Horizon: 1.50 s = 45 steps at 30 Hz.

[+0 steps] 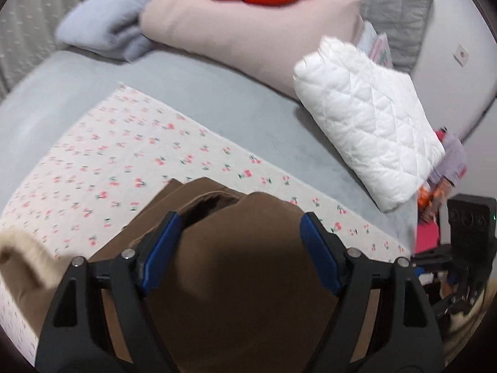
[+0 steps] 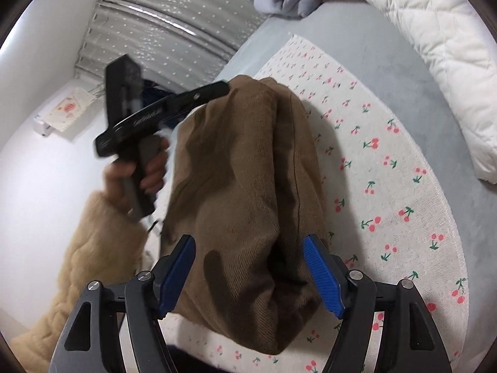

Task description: Fold large clothes

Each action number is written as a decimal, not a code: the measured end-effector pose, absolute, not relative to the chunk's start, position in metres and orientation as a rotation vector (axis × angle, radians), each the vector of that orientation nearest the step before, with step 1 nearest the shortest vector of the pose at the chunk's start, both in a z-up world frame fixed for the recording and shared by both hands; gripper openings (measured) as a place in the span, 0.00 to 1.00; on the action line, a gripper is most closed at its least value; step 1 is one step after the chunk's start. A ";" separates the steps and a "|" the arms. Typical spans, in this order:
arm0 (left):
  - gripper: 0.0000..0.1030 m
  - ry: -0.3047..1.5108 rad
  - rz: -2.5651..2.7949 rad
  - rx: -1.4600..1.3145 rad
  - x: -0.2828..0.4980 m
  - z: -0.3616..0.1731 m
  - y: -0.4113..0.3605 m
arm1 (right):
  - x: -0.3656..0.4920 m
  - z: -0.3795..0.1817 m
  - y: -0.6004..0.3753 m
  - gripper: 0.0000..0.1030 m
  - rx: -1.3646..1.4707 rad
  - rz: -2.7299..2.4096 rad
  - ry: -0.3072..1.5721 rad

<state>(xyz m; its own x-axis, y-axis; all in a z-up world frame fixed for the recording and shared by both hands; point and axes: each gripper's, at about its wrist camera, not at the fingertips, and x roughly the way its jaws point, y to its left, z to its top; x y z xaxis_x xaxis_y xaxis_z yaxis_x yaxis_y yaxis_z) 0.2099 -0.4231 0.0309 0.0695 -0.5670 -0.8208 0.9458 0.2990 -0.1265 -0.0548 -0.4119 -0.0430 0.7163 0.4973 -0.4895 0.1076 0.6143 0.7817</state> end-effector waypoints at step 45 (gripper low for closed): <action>0.65 0.669 -0.832 0.093 0.185 0.056 -0.292 | -0.007 0.027 -0.358 0.32 0.463 -0.038 0.627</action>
<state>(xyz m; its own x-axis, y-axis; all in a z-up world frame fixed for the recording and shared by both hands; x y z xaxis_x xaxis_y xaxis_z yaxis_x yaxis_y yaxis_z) 0.1852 -0.2921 0.0564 0.4829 -0.6532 -0.5832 0.7099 0.6820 -0.1761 -0.0071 -0.3578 0.0266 0.8123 0.1037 -0.5740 0.1723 0.8975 0.4060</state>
